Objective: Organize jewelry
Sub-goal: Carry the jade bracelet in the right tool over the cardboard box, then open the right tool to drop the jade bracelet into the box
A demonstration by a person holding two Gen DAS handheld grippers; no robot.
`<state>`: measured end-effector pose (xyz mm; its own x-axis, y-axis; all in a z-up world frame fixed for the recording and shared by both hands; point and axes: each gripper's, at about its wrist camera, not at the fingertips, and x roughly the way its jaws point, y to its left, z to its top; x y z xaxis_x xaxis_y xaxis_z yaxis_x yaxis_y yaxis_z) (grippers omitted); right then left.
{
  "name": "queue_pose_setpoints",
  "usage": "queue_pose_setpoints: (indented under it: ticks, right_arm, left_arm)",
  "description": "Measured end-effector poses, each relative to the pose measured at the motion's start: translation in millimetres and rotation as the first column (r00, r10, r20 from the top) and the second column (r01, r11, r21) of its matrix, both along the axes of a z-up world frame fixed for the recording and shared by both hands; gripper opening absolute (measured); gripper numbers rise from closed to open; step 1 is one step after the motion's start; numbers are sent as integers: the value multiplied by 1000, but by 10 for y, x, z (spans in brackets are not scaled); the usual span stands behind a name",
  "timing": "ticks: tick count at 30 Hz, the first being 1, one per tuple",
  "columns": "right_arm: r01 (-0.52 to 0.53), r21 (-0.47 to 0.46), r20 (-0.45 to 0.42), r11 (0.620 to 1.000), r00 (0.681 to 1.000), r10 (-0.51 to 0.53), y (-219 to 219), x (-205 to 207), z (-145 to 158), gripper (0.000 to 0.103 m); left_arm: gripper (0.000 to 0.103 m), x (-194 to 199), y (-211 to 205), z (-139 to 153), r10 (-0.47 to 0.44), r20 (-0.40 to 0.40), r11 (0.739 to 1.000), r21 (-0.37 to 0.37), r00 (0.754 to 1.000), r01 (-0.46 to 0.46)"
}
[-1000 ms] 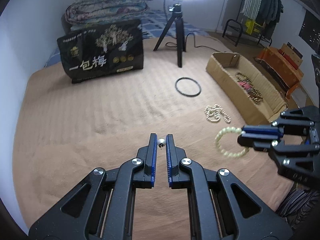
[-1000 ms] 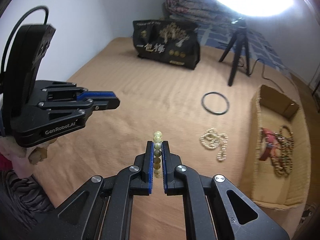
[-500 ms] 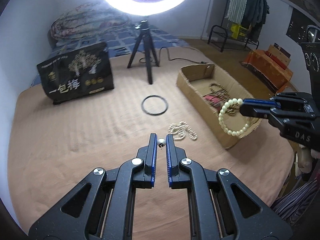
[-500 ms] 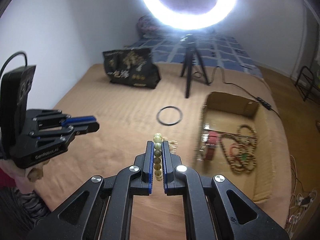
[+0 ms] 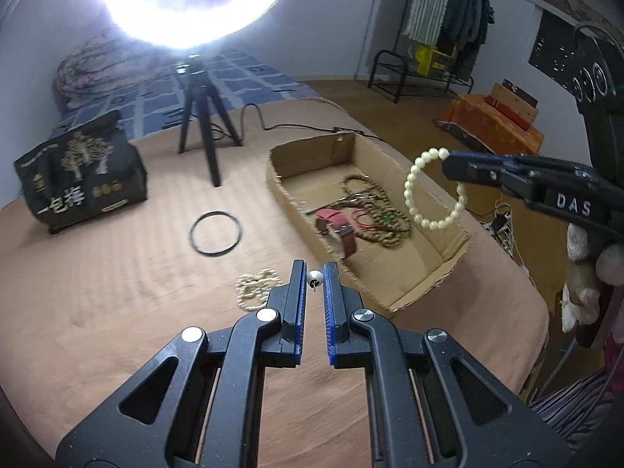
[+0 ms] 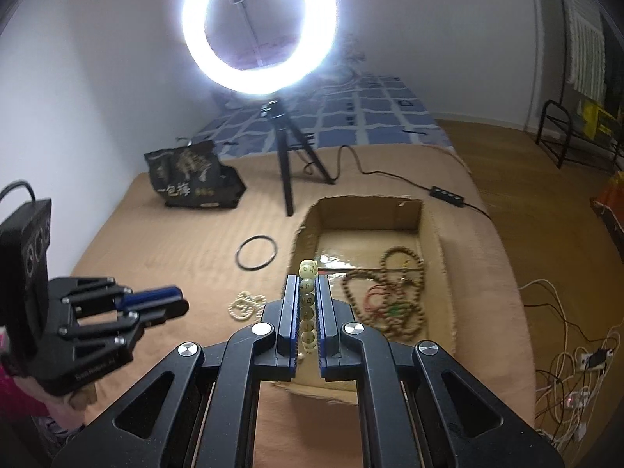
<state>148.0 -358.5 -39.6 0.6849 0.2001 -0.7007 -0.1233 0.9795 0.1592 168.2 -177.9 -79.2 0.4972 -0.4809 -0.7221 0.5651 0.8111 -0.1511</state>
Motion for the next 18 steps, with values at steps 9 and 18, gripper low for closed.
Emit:
queue_pose_setpoints:
  ticks: [9, 18]
  right_arm:
    - [41, 8, 3, 999, 999, -41, -265, 165, -44, 6]
    - [53, 3, 3, 999, 999, -53, -384, 390, -75, 6]
  left_arm:
    - [7, 100, -338, -70, -33, -13, 999, -12, 999, 33]
    - [7, 190, -587, -155, -66, -29, 998, -12, 997, 65]
